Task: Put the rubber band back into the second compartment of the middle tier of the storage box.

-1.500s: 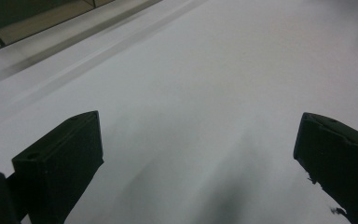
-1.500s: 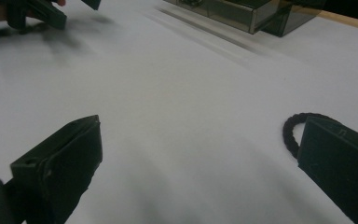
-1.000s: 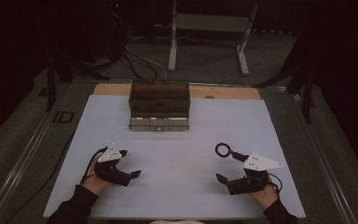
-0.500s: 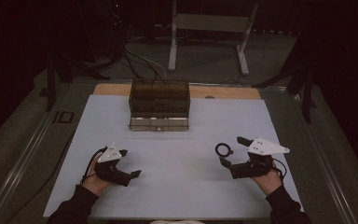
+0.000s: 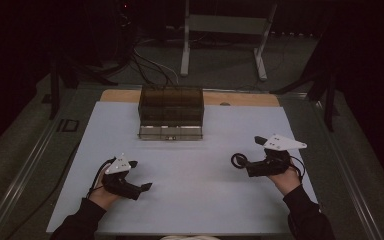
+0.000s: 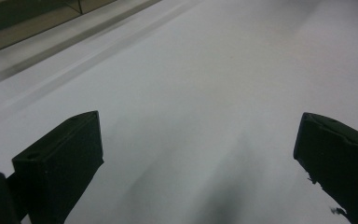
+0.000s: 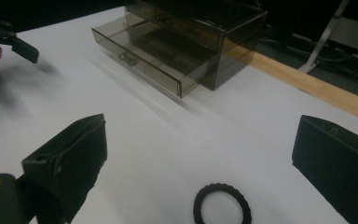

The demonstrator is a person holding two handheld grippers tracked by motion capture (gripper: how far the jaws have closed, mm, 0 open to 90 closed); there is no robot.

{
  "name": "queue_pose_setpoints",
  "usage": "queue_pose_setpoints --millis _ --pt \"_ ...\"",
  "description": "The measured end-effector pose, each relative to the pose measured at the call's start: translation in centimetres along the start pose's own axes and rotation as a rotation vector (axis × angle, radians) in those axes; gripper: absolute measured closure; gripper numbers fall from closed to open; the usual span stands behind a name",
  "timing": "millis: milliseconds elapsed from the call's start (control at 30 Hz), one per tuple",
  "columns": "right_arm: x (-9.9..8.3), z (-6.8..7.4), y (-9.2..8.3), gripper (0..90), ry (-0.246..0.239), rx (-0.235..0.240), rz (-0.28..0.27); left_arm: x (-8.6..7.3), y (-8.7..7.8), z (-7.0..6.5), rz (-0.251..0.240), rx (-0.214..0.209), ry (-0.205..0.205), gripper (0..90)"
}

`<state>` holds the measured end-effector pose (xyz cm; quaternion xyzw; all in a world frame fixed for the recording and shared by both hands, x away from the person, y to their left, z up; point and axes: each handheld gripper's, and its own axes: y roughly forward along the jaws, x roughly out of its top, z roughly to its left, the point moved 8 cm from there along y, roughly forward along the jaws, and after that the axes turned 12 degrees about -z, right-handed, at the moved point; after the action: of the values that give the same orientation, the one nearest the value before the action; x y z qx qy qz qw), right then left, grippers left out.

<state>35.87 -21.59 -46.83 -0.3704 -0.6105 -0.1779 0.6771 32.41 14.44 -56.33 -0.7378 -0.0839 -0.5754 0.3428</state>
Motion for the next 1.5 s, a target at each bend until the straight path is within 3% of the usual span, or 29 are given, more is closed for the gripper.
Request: queue_pose_setpoints --millis 333,867,967,1100,1267,1500 --pt "-2.2 -1.4 2.2 3.3 0.043 0.004 0.061 0.1 -0.1 -0.1 -0.003 -0.003 0.002 2.6" --pt "-6.8 -4.5 3.9 6.1 0.1 -0.053 0.184 0.0 -0.1 -0.2 -0.001 -0.008 0.006 2.7" --pt "-7.5 -4.7 4.1 12.5 0.112 -0.065 0.203 0.0 -0.1 -0.2 0.004 -0.008 0.009 2.6" --pt "-8.1 -5.3 4.1 23.4 0.098 -0.121 0.234 0.0 -0.1 -0.1 0.004 -0.008 0.008 2.6" --pt "-8.8 -5.4 4.2 44.4 0.084 -0.132 0.276 -0.1 0.0 -0.2 0.006 -0.009 0.01 2.6" --pt "-9.4 -5.4 4.4 64.3 0.064 -0.135 0.311 -0.2 0.0 -0.1 0.01 -0.009 0.009 2.6"
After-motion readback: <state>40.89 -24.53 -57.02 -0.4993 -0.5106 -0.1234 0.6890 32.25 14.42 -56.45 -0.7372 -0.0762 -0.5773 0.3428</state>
